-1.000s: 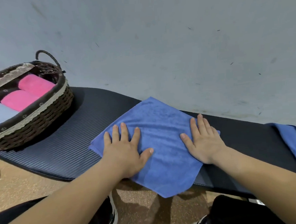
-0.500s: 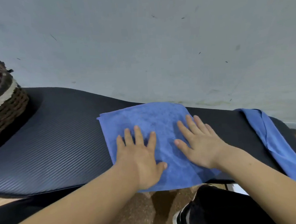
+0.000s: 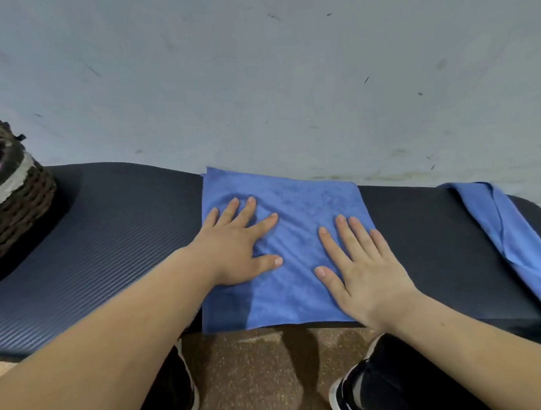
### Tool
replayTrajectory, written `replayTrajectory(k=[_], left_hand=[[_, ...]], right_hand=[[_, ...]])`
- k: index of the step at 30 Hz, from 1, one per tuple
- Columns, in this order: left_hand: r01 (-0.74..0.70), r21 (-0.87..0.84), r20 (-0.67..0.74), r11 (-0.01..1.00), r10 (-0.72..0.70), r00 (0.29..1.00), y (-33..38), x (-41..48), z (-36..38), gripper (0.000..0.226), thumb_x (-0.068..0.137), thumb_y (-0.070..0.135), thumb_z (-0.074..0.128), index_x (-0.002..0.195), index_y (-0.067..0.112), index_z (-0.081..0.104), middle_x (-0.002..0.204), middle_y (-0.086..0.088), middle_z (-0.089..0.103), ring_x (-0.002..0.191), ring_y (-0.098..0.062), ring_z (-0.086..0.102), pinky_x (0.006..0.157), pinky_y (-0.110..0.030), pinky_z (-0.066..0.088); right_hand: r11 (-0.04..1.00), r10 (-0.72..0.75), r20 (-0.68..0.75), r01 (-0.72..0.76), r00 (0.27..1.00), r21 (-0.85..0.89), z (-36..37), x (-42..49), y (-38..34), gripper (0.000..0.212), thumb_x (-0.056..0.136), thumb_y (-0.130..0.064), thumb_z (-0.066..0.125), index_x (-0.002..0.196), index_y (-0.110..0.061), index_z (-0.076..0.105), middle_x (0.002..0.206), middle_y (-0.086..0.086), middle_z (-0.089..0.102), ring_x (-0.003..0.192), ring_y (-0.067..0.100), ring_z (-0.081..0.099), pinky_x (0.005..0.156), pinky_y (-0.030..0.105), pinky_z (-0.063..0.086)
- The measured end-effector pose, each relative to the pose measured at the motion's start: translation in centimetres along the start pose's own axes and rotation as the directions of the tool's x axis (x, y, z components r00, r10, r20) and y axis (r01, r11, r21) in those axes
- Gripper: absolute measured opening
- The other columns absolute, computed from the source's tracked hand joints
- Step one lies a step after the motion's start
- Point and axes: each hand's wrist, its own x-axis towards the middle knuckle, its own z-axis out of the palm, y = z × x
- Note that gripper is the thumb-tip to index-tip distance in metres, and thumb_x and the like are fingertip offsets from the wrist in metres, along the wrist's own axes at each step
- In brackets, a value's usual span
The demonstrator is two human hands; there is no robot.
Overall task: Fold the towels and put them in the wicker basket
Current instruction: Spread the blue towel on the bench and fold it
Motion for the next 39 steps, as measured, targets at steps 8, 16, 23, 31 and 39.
replayTrajectory(k=[8, 16, 23, 31, 39], left_hand=[[-0.201, 0.061, -0.286, 0.978, 0.211, 0.935, 2.2, -4.9, 1.8, 0.081, 0.088, 0.068, 0.04, 0.148, 0.015, 0.052, 0.164, -0.02, 0.032, 0.153, -0.04, 0.029, 0.122, -0.052, 0.031], [-0.297, -0.086, -0.321, 0.951, 0.255, 0.912, -0.4, -8.7, 3.2, 0.048, 0.073, 0.073, 0.064, 0.085, 0.03, 0.047, 0.143, 0.008, 0.048, 0.128, -0.014, 0.051, 0.09, -0.032, 0.053], [-0.354, -0.07, -0.371, 0.933, 0.305, 0.877, -1.3, -9.8, 4.6, 0.021, 0.079, 0.027, 0.076, 0.088, 0.024, 0.058, 0.147, -0.001, 0.054, 0.145, -0.017, 0.042, 0.109, -0.02, 0.034], [-0.284, -0.356, -0.381, 0.89, 0.139, 0.914, -1.8, -11.4, 2.9, 0.014, 0.094, 0.03, 0.07, 0.098, 0.04, 0.061, 0.132, 0.019, 0.065, 0.13, -0.002, 0.057, 0.102, -0.037, 0.053], [-0.124, -0.513, -0.446, 0.849, -0.14, 0.884, -2.0, -11.9, 0.4, 0.011, 0.095, 0.028, 0.071, 0.104, 0.034, 0.069, 0.108, 0.024, 0.073, 0.094, -0.001, 0.07, 0.083, -0.035, 0.057]], right_hand=[[0.995, 0.016, 0.073, -0.023, 0.997, 0.1, -0.3, 1.6, 1.6, 0.077, 0.092, -0.074, 0.001, 0.16, -0.043, -0.015, 0.168, -0.004, -0.03, 0.152, 0.017, -0.033, 0.127, 0.043, -0.015], [0.945, -0.181, -0.254, 0.24, 0.95, 0.221, -2.8, 0.0, 1.8, 0.05, 0.088, -0.07, 0.056, 0.109, -0.025, 0.064, 0.111, -0.006, 0.059, 0.108, 0.018, 0.056, 0.094, 0.037, 0.047], [0.885, -0.169, -0.105, 0.197, 0.98, 0.422, -2.3, -2.7, 3.7, 0.048, 0.066, -0.069, 0.081, 0.081, -0.029, 0.06, 0.087, -0.012, 0.058, 0.085, 0.006, 0.055, 0.076, 0.034, 0.051], [0.907, -0.211, -0.125, 0.242, 0.969, 0.344, -1.9, -3.4, 5.0, 0.047, 0.071, -0.056, 0.087, 0.107, -0.029, 0.07, 0.098, -0.01, 0.054, 0.093, 0.013, 0.049, 0.087, 0.03, 0.046], [0.822, -0.007, -0.106, 0.066, 0.994, 0.566, -3.1, -3.2, 7.6, 0.009, 0.092, -0.023, 0.075, 0.091, -0.031, 0.078, 0.091, -0.009, 0.071, 0.087, 0.008, 0.064, 0.081, 0.028, 0.047]])
